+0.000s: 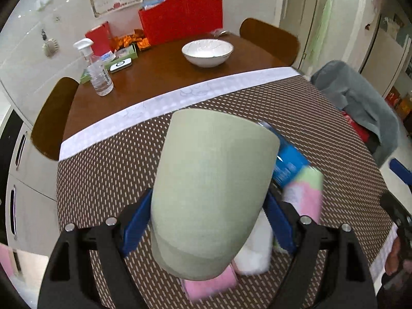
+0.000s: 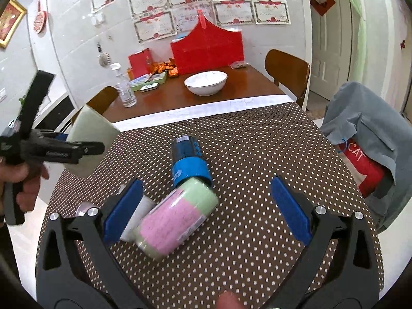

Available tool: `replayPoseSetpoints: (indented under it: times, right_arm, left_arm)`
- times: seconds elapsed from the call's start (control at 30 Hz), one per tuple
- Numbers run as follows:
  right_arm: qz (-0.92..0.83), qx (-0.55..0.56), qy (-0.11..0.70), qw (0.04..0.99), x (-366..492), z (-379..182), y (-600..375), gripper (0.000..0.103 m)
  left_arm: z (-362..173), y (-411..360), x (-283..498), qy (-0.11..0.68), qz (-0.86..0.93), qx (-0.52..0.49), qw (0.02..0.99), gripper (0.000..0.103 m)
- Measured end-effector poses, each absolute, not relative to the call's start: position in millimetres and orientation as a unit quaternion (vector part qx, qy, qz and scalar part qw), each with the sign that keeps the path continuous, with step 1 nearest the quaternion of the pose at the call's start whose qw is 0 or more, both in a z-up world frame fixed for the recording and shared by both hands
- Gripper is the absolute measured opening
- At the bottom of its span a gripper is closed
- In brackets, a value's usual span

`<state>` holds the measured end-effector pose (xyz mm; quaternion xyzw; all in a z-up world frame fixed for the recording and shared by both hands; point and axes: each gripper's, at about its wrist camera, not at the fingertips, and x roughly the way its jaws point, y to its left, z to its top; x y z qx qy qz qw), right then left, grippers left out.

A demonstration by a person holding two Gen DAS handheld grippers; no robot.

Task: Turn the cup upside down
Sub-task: 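Lift the pale green cup with the left gripper and carry it toward the right tool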

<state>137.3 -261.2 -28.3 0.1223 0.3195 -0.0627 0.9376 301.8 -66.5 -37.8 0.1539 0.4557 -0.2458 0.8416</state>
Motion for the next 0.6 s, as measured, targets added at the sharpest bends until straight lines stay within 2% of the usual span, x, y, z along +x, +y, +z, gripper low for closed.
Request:
replayPoseSetpoints:
  times: [0.23, 0.6]
  right_arm:
    - [-0.055, 0.12, 0.308, 0.942, 89.5, -22.3, -257.9, 0.097]
    - [-0.053, 0.121, 0.313, 0.941, 40.0, -33.6, -259.0, 0.097]
  left_arm:
    - [-33.1, -51.3, 211.1, 0.437, -0.257, 0.126, 0.853, 0.081]
    - [-76.7, -58.1, 130.0, 0.447, -0.266, 0.127, 0.844, 0.081]
